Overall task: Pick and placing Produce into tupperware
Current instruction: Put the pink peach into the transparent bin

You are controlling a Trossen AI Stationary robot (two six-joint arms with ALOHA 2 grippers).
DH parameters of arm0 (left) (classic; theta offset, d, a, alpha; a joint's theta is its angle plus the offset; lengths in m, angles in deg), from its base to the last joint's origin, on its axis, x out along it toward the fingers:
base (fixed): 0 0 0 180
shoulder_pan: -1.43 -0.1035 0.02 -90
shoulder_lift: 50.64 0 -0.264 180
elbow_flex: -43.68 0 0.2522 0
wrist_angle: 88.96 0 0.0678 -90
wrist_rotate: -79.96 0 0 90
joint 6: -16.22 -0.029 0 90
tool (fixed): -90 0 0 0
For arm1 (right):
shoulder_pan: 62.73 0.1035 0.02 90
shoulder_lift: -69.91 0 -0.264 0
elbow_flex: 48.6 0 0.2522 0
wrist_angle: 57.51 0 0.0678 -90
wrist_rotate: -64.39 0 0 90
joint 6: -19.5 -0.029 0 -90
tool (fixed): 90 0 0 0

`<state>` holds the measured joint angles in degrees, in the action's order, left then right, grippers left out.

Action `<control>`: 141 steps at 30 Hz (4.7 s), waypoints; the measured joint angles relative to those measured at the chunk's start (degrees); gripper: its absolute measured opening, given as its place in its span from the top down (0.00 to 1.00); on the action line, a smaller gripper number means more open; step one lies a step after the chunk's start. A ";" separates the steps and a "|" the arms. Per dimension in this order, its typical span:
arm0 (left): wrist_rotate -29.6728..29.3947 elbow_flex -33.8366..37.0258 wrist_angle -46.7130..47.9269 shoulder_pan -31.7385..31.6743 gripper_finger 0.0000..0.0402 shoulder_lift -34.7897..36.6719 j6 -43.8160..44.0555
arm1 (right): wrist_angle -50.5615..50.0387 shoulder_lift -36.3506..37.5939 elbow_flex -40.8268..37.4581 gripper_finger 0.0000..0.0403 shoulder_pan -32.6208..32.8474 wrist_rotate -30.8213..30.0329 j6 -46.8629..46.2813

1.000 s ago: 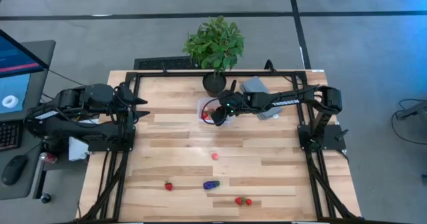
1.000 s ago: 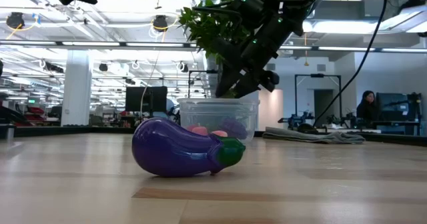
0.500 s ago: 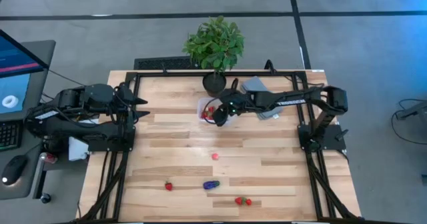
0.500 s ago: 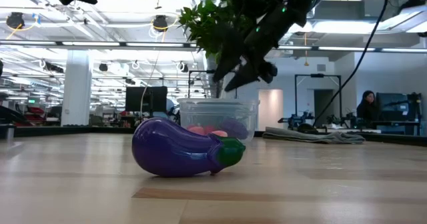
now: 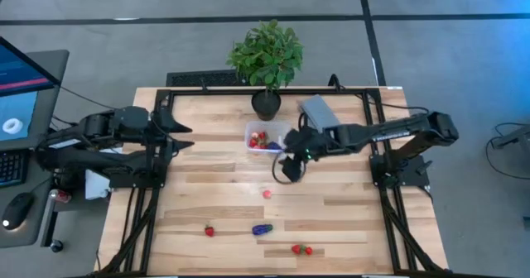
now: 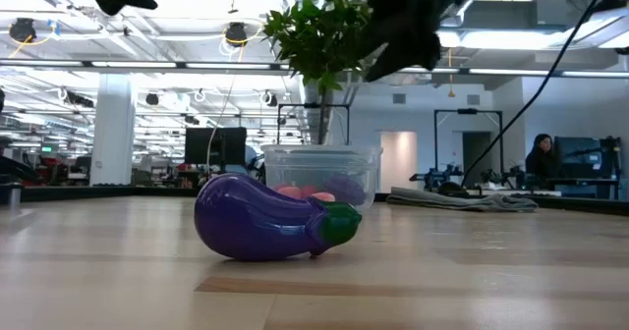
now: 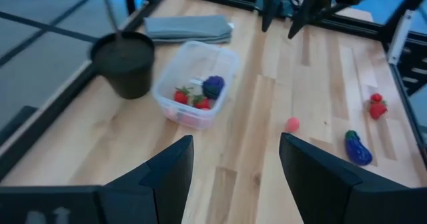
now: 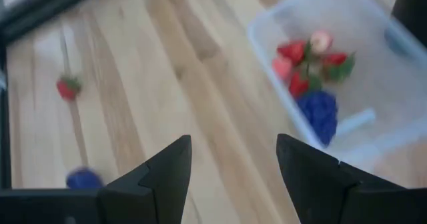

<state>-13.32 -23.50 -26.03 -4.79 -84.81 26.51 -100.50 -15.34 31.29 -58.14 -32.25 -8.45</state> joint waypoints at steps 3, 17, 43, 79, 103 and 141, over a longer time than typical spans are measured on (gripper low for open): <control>1.97 3.24 -3.83 0.00 0.47 -0.69 -0.08 | -2.19 0.29 0.00 0.39 3.78 -2.57 -2.33; 5.97 17.22 -24.42 1.04 0.47 -5.98 -6.43 | -7.65 -0.26 0.00 0.39 19.24 -17.11 -16.23; 6.06 24.10 -61.29 11.96 0.47 -36.19 -8.25 | -35.00 -0.26 0.00 0.39 46.83 -37.48 -66.51; 7.13 -0.45 -55.96 15.67 0.47 -72.13 -10.07 | -43.25 -0.28 -0.02 0.39 59.50 -37.52 -83.20; 7.58 -0.35 -59.39 14.58 0.47 -74.60 -7.67 | -43.46 -0.29 -0.04 0.39 59.42 -37.42 -83.71; 7.60 -0.31 -60.21 14.58 0.72 -74.73 -8.79 | -43.87 -0.29 -0.04 0.39 59.42 -37.39 -84.60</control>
<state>-5.72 -23.81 -86.25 9.79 -159.54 17.72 -144.37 -15.63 31.24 1.28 -69.64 -93.05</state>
